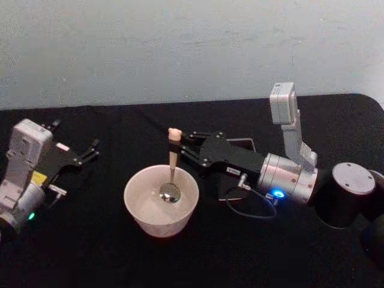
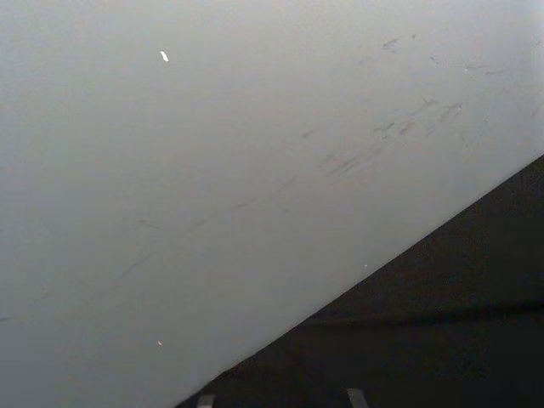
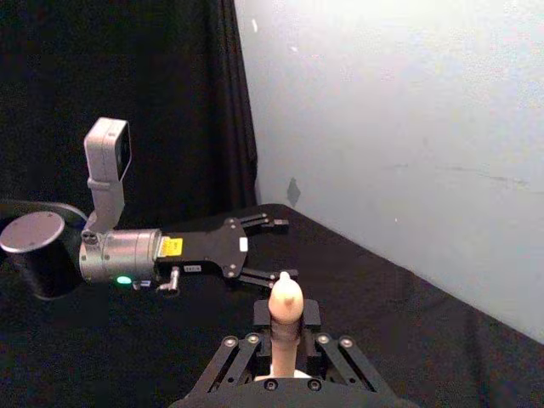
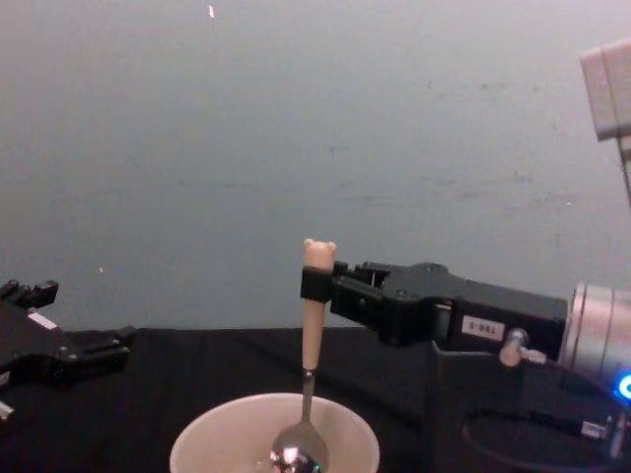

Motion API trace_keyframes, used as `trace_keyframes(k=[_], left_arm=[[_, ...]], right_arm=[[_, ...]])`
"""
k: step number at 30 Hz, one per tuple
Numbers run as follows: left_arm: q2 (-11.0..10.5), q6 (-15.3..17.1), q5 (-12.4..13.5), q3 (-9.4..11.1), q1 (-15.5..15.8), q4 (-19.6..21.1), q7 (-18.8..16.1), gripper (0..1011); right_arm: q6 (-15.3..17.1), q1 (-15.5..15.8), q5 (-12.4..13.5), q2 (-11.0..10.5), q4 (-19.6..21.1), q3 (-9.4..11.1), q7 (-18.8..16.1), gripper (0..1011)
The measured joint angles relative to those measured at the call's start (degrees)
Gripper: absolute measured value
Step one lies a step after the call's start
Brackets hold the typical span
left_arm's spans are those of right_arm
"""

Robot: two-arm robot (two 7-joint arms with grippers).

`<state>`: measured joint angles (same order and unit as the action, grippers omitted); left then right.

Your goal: Pick up the stirring spoon with one hand, stir inside the cup, then place it back in its original position.

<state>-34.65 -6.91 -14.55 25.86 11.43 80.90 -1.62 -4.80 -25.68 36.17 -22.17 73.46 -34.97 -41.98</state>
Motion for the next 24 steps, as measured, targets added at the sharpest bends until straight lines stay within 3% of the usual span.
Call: trace_keyframes(k=[24], left_arm=[[0.0, 0.0, 0.0, 0.0, 0.0, 0.0, 0.0, 1001]], right_arm=[[-0.1, 0.0, -0.2, 0.0, 0.1, 0.0, 0.2, 205]])
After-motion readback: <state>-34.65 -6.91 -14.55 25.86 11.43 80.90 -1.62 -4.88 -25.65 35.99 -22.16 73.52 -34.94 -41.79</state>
